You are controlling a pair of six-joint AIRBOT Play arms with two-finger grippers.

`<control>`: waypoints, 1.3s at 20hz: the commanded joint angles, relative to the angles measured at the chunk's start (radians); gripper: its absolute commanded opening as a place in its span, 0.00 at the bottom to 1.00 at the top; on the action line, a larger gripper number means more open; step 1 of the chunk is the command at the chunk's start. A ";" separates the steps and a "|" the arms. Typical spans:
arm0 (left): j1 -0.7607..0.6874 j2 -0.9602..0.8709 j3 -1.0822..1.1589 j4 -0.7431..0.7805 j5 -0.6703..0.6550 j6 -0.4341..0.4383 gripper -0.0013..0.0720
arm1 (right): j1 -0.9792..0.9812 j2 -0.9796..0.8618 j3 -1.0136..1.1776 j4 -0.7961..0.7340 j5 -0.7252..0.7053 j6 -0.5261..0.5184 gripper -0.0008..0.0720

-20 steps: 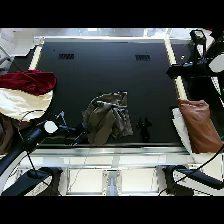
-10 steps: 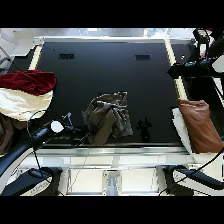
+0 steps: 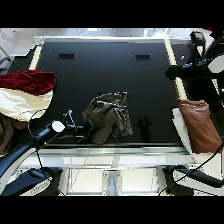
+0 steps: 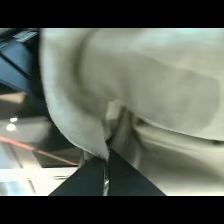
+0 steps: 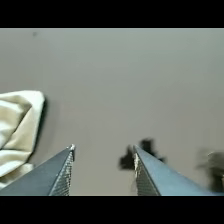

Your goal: Fold the shirts.

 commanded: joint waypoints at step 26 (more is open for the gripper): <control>-0.001 0.198 0.001 0.009 0.041 0.043 0.03 | 0.188 -0.533 -0.170 0.733 -0.241 -0.312 0.57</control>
